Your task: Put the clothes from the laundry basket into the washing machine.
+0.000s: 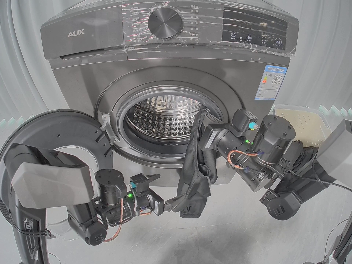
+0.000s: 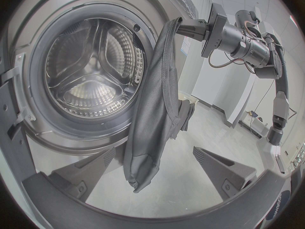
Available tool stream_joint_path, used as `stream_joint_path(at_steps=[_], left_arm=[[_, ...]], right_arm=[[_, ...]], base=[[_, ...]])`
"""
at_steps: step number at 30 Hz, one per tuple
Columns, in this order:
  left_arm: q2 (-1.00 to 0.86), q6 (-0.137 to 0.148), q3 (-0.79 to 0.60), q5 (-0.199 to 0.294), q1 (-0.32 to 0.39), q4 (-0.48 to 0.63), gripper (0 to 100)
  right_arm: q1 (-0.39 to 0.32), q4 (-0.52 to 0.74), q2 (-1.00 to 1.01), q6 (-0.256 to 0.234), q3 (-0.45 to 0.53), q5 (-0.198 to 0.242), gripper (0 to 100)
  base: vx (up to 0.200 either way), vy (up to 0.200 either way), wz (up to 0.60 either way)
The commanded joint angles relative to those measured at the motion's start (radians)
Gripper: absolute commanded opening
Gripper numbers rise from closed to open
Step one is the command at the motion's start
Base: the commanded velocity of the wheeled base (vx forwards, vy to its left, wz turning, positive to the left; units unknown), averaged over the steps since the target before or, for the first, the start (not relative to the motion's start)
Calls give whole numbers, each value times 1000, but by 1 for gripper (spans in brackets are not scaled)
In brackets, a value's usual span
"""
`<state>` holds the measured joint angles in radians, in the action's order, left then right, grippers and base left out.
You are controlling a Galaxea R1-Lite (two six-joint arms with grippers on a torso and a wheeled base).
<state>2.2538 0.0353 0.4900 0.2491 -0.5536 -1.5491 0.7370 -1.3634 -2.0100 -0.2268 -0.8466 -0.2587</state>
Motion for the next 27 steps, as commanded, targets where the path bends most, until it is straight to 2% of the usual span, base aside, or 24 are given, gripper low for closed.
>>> stream_joint_path(at_steps=[1, 2, 12, 19, 27], left_arm=[[52, 0, 45, 1, -5, 0, 100], [70, 0, 91, 5, -8, 1, 100], [132, 0, 170, 13, -48, 1, 100], [210, 1, 243, 13, -45, 1, 100], [239, 0, 266, 16, -48, 1, 100]], right_arm=[[7, -3, -16, 0, -2, -1, 0], [12, -3, -24, 0, -2, -2, 0], [12, -33, -62, -3, -5, -2, 0], [12, -45, -62, -3, -3, -2, 0], [12, -46, -65, -5, -3, -2, 0]], base=[[0, 0, 0], [0, 0, 0], [0, 0, 0], [0, 0, 0], [0, 0, 0]])
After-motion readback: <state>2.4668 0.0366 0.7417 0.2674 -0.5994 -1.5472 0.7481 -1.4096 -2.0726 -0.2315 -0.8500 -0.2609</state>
